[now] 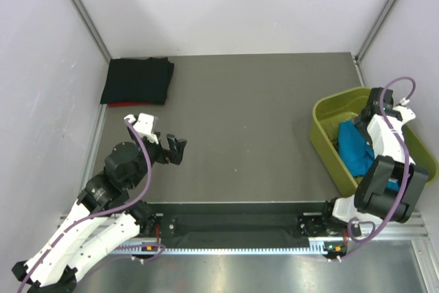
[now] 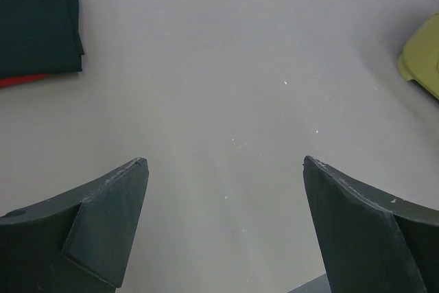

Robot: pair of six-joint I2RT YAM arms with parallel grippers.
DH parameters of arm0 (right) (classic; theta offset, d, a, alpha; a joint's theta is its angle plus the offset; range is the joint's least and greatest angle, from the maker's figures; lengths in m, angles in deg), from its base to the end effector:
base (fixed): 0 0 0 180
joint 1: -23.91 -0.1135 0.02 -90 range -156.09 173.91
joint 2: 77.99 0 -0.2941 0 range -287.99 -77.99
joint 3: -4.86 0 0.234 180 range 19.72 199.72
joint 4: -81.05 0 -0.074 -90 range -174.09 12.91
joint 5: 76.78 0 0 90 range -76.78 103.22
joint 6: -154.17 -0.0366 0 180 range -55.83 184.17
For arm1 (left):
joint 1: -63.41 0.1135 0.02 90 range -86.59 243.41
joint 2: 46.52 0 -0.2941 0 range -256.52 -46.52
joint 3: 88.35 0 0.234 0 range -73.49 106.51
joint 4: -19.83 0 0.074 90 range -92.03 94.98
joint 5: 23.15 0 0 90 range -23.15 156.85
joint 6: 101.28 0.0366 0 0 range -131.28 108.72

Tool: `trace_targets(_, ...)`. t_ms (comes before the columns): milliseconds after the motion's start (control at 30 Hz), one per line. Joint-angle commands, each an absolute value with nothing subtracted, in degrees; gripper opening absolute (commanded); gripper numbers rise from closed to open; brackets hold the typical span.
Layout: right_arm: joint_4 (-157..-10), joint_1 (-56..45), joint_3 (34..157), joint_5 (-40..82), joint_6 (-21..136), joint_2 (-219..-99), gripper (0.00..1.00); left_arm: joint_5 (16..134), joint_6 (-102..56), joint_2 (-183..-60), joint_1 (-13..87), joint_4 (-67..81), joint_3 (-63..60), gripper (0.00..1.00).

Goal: Fold and stack the t-shirts
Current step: Grab the tshirt from the pile, then move the tshirt to the center of the board

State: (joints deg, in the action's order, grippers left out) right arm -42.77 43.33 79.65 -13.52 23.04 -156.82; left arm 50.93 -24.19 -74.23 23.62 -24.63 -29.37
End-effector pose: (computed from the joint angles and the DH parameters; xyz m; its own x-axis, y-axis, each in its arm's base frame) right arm 0.2298 -0.0985 0.2929 -0.2826 0.7225 -0.6310 0.9208 0.3886 0.0325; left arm 0.0571 -0.0345 0.3468 -0.2626 -0.0609 -0.9630 0.3607 0.9195 -0.1565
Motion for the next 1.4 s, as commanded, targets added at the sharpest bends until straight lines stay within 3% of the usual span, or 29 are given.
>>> trace_targets(0, -50.68, 46.49, 77.65, -12.8, 20.48, -157.26, 0.93, 51.21, -23.85, -75.26, 23.51, -22.8, -29.28, 0.99)
trace_targets(200, -54.99, 47.81, 76.5, -12.97, 21.63, -161.04, 0.92, 50.86, -24.11, -75.0, 23.51, -23.06, -29.19, 0.99)
trace_targets(233, -55.52, 48.08, 76.5, -12.89, 21.98, -162.09, 0.86, 50.59, -24.11, -75.09, 23.51, -22.98, -29.28, 0.99)
trace_targets(300, -56.31, 48.78, 76.76, -12.36, 22.5, -162.8, 0.72, 50.5, -24.11, -75.35, 23.51, -23.06, -29.28, 0.99)
trace_targets(333, -56.4, 48.78, 77.11, -12.45, 23.29, -162.89, 0.52, 50.5, -24.11, -75.26, 23.51, -23.15, -29.19, 0.99)
trace_targets(433, -55.53, 48.78, 80.97, -9.21, 26.97, -160.97, 0.2, 50.5, -24.2, -75.53, 23.51, -23.24, -29.28, 0.99)
trace_targets(467, -53.96, 48.78, 83.16, -6.5, 29.34, -159.39, 0.0, 50.5, -24.2, -75.53, 23.51, -23.15, -29.37, 0.99)
trace_targets(600, -45.69, 48.61, 102.19, 1.33, 34.62, -153.42, 0.0, 51.2, -24.12, -76.32, 23.59, -23.24, -29.28, 0.99)
trace_targets(733, -49.86, 48.61, 114.81, 15.2, 34.65, -147.0, 0.0, 51.91, -23.85, -76.76, 23.59, -22.54, -29.19, 0.99)
trace_targets(833, -61.64, 48.61, 114.56, 27.51, 25.02, -140.23, 0.0, 51.91, -23.68, -77.28, 23.68, -22.44, -28.58, 0.99)
trace_targets(900, -79.11, 48.61, 112.81, 38.93, 19.11, -137.06, 0.0, 51.91, -23.68, -77.11, 23.59, -22.97, -28.31, 0.99)
trace_targets(1100, -112.77, 47.2, 116.14, 56.8, -4.1, -140.83, 0.0, 51.47, -23.76, -74.04, 23.6, -22.18, -29.19, 0.99)
trace_targets(1300, -110.72, 39.05, 116.4, 60.15, -2.81, -142.94, 0.0, 51.73, -23.85, -73.68, 23.59, -22.53, -28.93, 0.99)
trace_targets(1367, -102.05, 35.09, 117.8, 60.24, 4.81, -144.43, 0.0, 52.0, -23.94, -73.51, 23.59, -22.62, -28.84, 0.99)
